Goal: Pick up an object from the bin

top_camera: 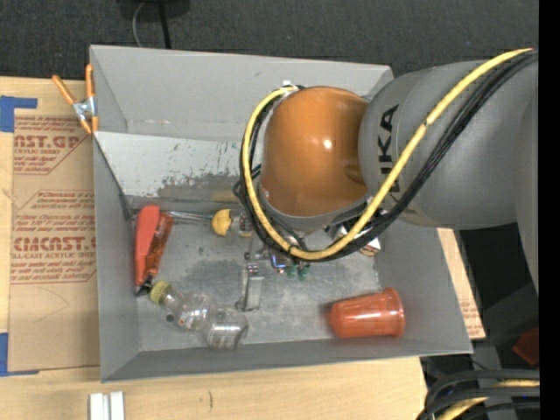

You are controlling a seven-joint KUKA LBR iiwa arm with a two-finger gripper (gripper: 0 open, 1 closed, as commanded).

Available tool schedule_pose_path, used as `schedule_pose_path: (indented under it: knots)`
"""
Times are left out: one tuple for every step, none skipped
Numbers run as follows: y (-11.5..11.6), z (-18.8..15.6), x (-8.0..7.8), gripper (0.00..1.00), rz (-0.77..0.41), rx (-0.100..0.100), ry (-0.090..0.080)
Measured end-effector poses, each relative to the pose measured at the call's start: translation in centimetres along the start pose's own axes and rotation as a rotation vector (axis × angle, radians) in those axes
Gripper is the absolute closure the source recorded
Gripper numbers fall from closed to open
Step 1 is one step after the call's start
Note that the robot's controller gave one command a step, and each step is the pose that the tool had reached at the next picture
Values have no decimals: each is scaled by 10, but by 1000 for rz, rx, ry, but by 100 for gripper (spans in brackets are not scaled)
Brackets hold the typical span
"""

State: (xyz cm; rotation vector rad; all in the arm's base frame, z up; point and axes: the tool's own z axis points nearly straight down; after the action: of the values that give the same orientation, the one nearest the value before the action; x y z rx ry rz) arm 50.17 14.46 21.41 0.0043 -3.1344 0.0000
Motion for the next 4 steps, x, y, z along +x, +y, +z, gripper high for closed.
schedule_pose_path:
  knots:
    - [-1,-4,-2,0,2,-1,-8]
    - [11,65,8,0,-31,-3,-9]
    - [12,119,12,0,-52,-1,0]
    - [24,100,19,0,-60,-3,-7]
